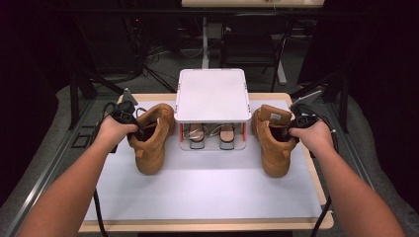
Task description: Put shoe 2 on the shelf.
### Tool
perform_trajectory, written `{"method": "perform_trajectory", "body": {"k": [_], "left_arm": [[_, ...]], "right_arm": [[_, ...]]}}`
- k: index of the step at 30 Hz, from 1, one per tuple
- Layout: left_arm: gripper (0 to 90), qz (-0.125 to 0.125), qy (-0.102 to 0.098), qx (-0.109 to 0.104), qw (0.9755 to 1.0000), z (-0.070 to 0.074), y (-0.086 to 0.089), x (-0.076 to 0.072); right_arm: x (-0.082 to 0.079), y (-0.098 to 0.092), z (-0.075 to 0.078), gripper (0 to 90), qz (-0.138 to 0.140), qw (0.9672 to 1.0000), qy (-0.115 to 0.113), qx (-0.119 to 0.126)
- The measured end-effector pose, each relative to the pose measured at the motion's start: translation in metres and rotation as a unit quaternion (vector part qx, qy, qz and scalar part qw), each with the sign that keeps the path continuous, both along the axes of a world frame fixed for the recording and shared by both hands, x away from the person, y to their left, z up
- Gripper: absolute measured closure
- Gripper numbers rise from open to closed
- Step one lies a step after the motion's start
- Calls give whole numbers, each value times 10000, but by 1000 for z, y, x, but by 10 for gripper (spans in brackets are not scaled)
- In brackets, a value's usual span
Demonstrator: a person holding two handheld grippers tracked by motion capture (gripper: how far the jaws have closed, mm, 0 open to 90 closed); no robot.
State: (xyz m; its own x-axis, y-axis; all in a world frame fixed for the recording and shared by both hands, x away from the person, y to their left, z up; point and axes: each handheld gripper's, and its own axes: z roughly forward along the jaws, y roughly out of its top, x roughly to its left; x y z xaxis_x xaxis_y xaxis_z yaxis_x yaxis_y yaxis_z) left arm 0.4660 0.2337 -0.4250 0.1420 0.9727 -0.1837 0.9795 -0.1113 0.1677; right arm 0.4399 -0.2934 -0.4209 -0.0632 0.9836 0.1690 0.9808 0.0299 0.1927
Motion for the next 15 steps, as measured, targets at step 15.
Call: {"method": "perform_trajectory", "body": {"k": [15], "left_arm": [[862, 285, 136, -8, 9995, 9, 8, 22]], "right_arm": [[27, -1, 11, 858, -254, 9995, 179, -70]]}}
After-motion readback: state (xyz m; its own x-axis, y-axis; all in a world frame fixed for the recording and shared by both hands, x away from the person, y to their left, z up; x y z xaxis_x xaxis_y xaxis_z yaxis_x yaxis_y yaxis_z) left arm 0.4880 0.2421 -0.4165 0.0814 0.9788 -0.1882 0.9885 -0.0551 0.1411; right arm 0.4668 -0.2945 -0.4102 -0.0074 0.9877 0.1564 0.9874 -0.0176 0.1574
